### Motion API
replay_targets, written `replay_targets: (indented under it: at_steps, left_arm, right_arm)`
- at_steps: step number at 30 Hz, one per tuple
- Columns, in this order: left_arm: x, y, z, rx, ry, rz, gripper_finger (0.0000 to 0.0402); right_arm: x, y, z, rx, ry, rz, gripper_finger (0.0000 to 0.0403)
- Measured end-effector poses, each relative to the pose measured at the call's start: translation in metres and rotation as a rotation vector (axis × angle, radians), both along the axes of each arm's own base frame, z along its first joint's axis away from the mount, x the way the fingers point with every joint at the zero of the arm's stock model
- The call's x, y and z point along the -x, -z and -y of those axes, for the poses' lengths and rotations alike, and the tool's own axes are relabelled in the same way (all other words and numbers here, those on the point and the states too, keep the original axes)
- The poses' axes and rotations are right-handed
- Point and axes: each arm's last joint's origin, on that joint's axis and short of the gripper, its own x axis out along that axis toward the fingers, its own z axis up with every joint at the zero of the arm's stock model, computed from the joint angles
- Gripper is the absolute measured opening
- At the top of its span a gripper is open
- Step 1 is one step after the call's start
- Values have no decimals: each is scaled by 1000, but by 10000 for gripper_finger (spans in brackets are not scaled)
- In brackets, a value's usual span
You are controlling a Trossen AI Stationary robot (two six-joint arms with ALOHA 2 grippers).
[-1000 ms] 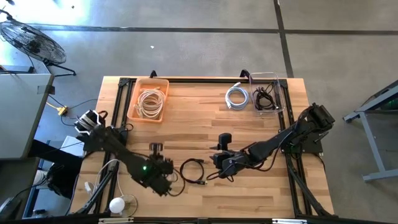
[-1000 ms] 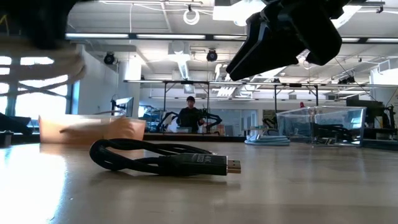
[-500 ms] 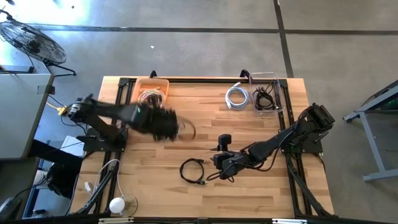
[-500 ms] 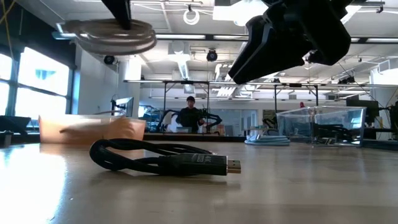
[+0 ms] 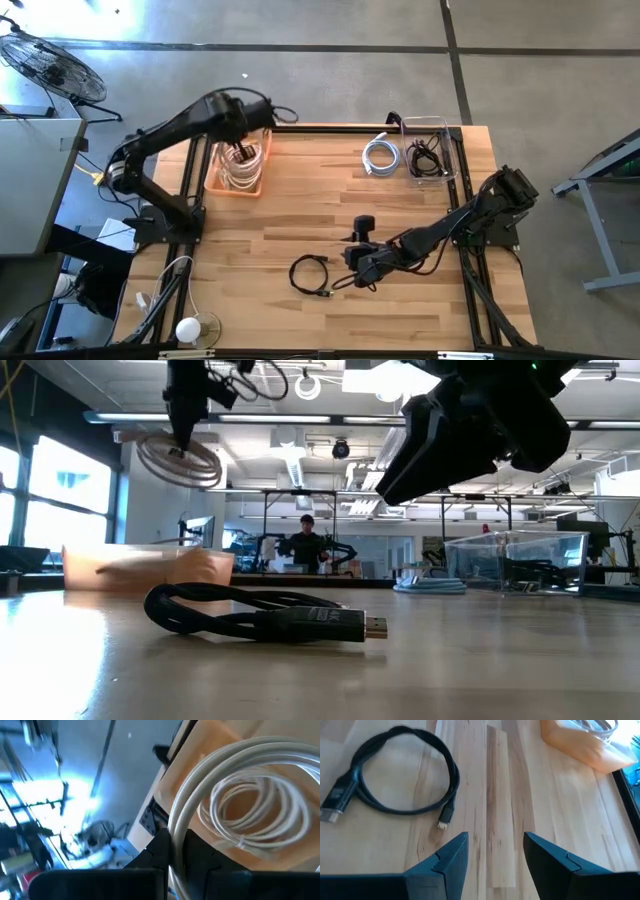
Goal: Sort HDMI cables
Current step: Put the brown HDMI cable into the orange bin
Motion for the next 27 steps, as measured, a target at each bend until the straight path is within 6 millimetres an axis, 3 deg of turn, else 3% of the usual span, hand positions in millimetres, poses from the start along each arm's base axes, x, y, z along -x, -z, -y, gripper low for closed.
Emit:
replay_targets:
  at_steps: [4, 10, 17, 21, 27]
  left_arm:
    - [4, 24, -17, 82, -14, -58, 29]
    - [16, 87, -38, 224, -30, -115, 29]
    - [28, 152, -52, 295, -15, -39, 28]
    - [36, 170, -54, 305, -14, -22, 27]
    - [39, 170, -55, 315, -10, -23, 23]
  right_arm:
    - [5, 9, 2, -2, 16, -19, 181]
    - [8, 13, 4, -26, 40, -22, 181]
    - [7, 13, 3, -59, 37, -22, 181]
    - [7, 13, 3, -60, 34, -11, 181]
    - [5, 11, 2, -52, 18, 3, 181]
